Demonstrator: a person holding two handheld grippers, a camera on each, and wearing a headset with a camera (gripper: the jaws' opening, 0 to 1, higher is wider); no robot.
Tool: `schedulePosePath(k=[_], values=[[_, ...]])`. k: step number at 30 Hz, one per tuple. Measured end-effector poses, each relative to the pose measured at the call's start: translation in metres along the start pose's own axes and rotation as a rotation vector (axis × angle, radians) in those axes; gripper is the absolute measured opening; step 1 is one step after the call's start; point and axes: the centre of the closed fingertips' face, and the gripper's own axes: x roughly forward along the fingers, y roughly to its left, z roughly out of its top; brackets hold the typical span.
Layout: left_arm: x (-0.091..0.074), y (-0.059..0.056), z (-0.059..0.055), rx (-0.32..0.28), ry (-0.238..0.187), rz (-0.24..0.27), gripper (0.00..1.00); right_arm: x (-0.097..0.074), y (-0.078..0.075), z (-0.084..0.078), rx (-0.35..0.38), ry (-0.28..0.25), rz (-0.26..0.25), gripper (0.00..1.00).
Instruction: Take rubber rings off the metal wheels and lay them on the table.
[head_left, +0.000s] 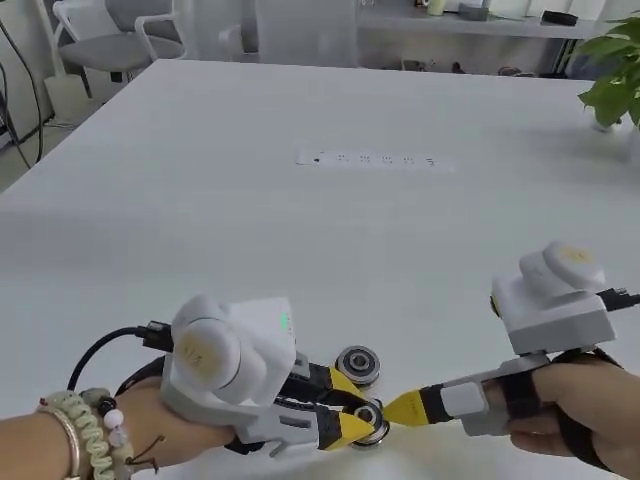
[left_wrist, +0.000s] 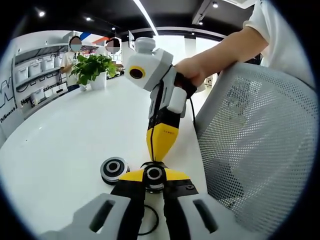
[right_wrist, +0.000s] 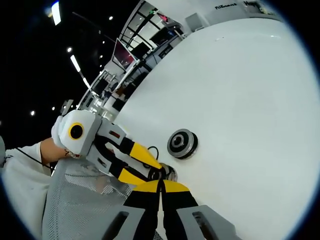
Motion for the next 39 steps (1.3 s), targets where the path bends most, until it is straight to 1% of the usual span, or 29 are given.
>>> schedulePosePath(k=[16,24,33,36,39], values=[[0.0,0.0,0.0,0.0,0.0,-0.004,0.07,0.002,0.008,0.001,0.0,-0.003,0.036,0.0],[0.0,0.0,0.0,0.0,0.0,-0.003,0.07,0.002,0.011,0.001,0.001,-0.012,0.048,0.0],[0.001,-0.001,0.0,0.001,0.0,-0.004,0.08,0.002,0.016,0.004,0.019,-0.032,0.074,0.0],[0.0,-0.001,0.0,0.0,0.0,-0.004,0.08,0.002,0.02,0.005,0.019,-0.037,0.091,0.0],[0.0,-0.001,0.0,-0.001,-0.001,-0.003,0.08,0.003,0.02,0.004,0.012,-0.034,0.085,0.0]])
